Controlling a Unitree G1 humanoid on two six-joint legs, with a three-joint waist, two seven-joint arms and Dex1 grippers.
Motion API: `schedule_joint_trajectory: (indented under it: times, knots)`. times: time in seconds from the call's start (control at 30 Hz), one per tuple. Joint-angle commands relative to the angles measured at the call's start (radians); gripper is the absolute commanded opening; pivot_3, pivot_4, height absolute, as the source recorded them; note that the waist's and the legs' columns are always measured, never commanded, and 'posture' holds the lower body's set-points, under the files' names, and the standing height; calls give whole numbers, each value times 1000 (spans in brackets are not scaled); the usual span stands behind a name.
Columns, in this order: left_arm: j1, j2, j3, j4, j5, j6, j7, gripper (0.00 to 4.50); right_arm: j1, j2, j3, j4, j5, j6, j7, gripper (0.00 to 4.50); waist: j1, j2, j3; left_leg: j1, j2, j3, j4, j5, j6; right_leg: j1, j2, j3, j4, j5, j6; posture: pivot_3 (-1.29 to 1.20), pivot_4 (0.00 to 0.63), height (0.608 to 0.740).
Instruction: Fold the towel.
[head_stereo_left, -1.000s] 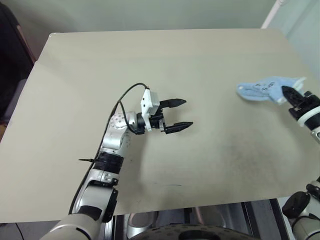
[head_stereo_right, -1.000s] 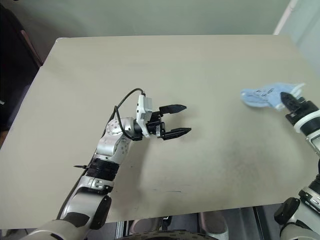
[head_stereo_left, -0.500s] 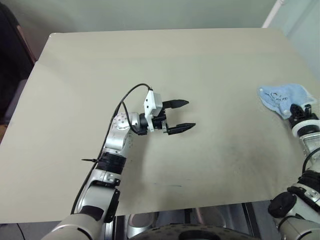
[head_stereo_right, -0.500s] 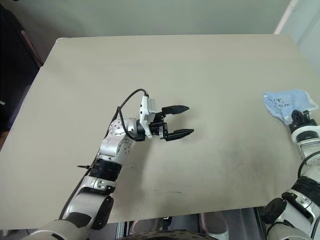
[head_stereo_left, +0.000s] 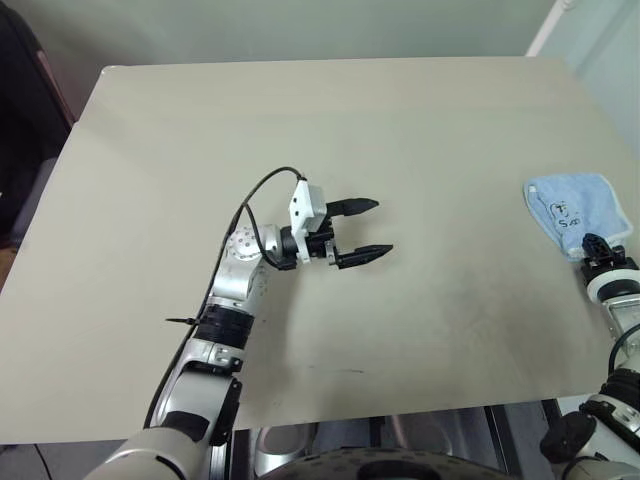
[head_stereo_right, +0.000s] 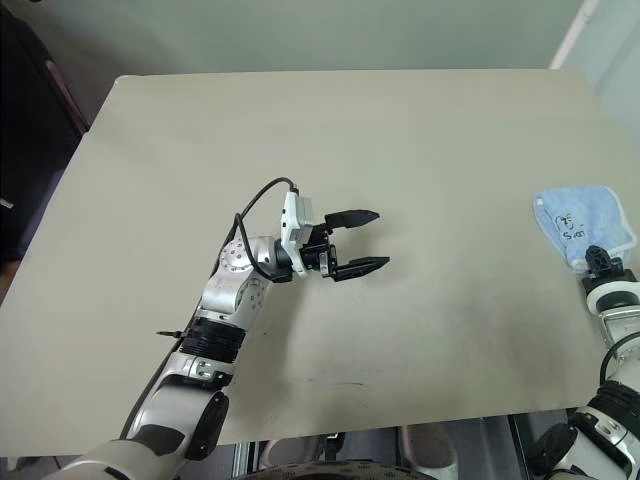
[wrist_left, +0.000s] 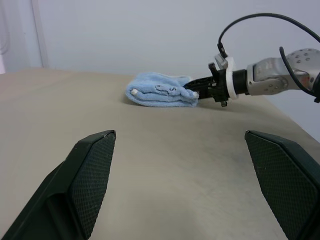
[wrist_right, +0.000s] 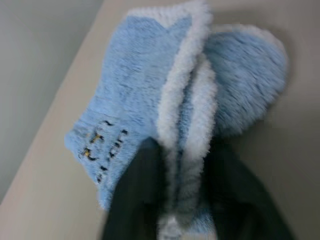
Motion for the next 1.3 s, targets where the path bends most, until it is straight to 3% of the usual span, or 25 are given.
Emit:
schedule_joint_trajectory:
  times: [0.03,0.17,0.2,0.43,0.57,0.7,0.97,1.3]
  knots:
    - [-13,-9,-1,2,-2,-16,-5,4500,9,-17,0,-57,29,5,12,2851,-1,0,0,0,0,0,0,0,0,0,0,0,0,0,0,0,150,740]
    - [-19,-9,0,11,0,-21,-9,4500,38,-30,-15,-85,48,4,26,4340,1,0,0,0,0,0,0,0,0,0,0,0,0,0,0,0,150,740]
    - [-22,-10,2,15,1,-25,-9,4500,48,-36,-19,-96,54,2,38,4466,2,0,0,0,0,0,0,0,0,0,0,0,0,0,0,0,150,740]
    - [-36,5,22,37,5,-50,5,4500,199,-137,-30,-248,91,5,233,4466,4,4,0,-2,-1,0,0,-2,0,-1,0,0,0,-3,0,0,150,740]
    - [-35,14,30,33,-4,-42,-1,4500,240,-185,-14,-298,91,1,291,4466,-3,3,0,-1,-1,0,0,-3,-1,0,0,0,0,-9,-8,0,150,740]
    - [-23,65,30,15,8,-40,-24,4500,321,-339,97,-538,9,-23,484,4466,-8,11,2,-2,-1,1,1,-3,-1,-1,0,1,1,-9,-8,0,150,740]
    - [54,181,34,-146,-58,117,-84,4500,273,-503,443,-705,-191,-138,719,4466,-15,8,3,1,0,0,1,-2,-1,2,2,1,0,-9,-9,0,150,740]
    - [198,316,102,-375,-157,292,-57,4500,102,-396,719,-657,-358,-333,856,4466,-13,8,3,1,0,0,1,0,-4,0,1,1,0,-9,-6,0,150,740]
